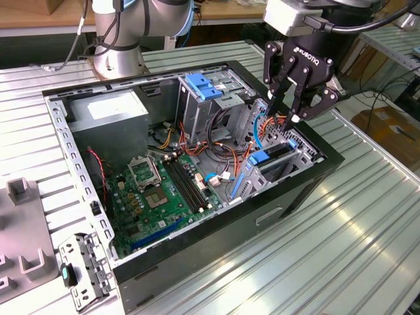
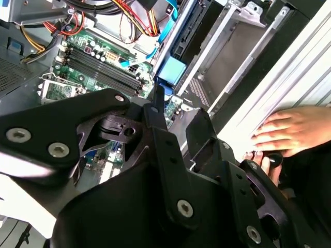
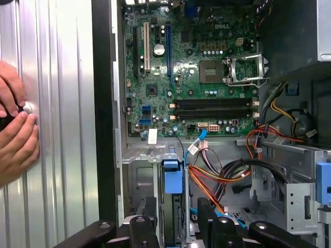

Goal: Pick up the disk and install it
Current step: 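Insert the disk into the insertion slot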

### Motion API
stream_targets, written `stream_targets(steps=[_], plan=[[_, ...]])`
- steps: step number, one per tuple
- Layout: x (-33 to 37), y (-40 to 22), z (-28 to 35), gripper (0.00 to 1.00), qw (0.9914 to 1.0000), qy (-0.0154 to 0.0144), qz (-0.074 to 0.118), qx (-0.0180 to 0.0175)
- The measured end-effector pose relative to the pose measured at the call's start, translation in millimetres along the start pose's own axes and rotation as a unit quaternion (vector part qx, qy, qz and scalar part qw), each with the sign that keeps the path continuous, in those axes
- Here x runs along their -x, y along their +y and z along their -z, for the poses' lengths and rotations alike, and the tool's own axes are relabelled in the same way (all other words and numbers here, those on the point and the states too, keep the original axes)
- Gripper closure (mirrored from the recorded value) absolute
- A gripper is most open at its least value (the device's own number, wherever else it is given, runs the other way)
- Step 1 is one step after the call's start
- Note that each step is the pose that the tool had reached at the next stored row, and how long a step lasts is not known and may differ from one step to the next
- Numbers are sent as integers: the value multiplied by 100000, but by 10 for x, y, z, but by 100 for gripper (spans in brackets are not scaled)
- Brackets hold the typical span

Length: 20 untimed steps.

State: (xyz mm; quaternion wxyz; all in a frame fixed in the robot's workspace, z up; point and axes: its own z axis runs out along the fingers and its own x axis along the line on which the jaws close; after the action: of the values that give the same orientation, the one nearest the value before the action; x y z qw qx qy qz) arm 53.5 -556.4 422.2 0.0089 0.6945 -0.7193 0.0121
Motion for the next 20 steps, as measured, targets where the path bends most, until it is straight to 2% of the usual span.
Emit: stream_targets(steps=[4,5,6,8,16,17,20], plan=[[3,0,-79,55,100000,2,24,-1],[4,0,-123,63,100000,0,57,-1],[4,-1,-145,76,100000,1,68,-3],[7,-2,-216,88,100000,-1,113,-3],[12,-4,-407,89,100000,2,243,-8],[10,-4,-424,89,100000,-70,248,-10],[10,-4,-424,89,100000,-111,247,-3]])
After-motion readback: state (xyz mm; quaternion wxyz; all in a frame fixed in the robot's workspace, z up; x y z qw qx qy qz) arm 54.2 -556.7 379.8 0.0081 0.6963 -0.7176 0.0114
